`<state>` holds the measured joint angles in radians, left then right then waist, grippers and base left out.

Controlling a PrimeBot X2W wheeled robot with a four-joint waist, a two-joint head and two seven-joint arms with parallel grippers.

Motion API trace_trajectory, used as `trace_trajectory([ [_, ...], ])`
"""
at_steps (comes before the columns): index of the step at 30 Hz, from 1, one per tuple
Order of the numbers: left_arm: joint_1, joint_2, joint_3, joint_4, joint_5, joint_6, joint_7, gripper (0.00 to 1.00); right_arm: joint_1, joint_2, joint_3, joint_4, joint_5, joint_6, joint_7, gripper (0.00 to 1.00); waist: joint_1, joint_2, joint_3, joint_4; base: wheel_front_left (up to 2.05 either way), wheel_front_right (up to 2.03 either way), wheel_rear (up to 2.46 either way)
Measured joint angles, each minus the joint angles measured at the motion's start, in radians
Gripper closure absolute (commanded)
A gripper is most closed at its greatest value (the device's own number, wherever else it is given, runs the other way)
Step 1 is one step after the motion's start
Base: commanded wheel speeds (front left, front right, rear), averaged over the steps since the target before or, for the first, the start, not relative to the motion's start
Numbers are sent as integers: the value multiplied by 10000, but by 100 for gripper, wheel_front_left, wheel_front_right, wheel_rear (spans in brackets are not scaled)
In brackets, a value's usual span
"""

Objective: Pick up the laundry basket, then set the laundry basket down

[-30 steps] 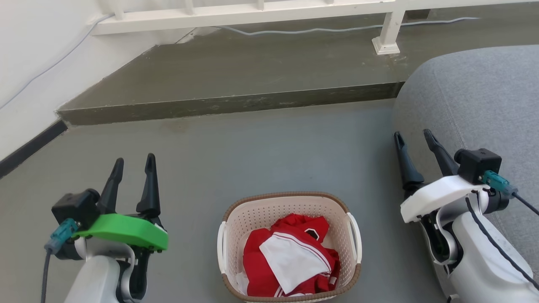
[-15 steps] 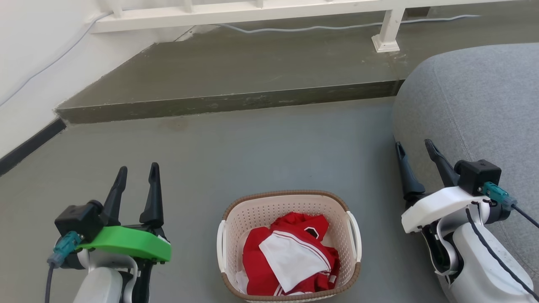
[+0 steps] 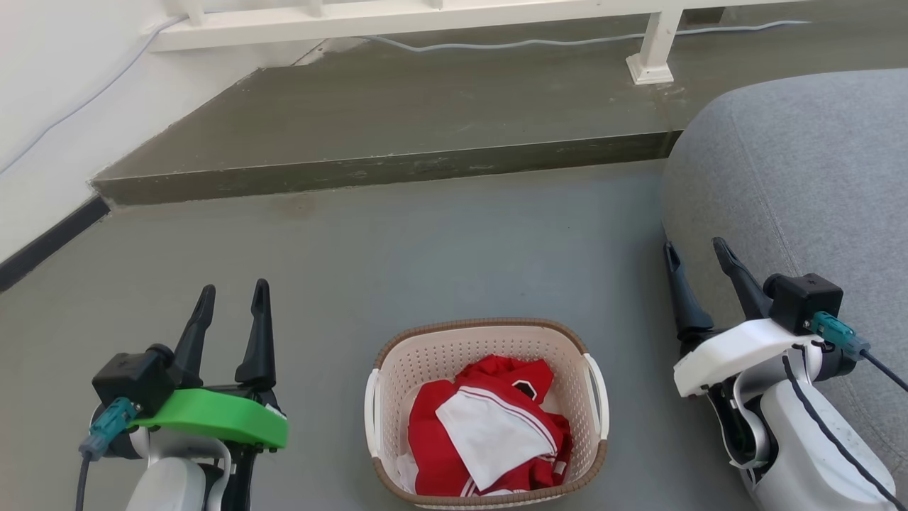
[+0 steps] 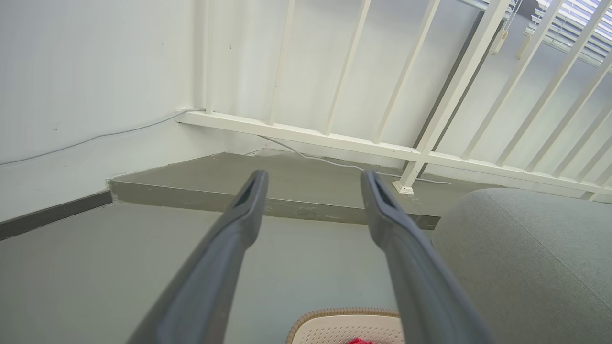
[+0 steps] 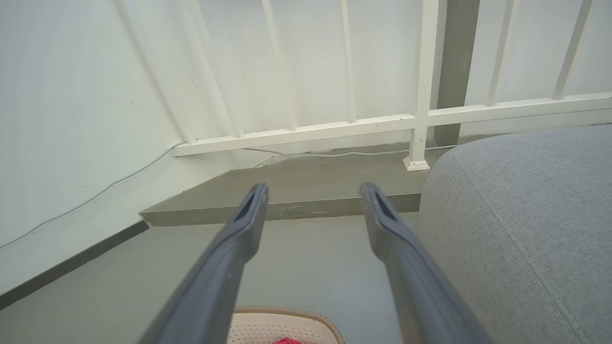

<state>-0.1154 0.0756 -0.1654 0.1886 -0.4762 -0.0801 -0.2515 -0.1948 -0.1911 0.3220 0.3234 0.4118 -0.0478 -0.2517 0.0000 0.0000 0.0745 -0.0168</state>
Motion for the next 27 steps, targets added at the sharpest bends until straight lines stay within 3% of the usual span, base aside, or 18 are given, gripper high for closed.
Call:
trace_trajectory([
  [15,139,-196,123,-15,102,-167,-2,0,139,71,-201,-44,-263,153,0,0,0,0,68,-15,0,0,0],
  [16,140,-207,113,-10,90,-178,0,100,167,77,-207,-42,-284,190,0,100,0,0,69,-18,0,0,0],
  [27,426,-322,54,581,-418,-169,171,100,743,353,-318,426,240,234,148,100,0,0,25,-12,0,0,0],
])
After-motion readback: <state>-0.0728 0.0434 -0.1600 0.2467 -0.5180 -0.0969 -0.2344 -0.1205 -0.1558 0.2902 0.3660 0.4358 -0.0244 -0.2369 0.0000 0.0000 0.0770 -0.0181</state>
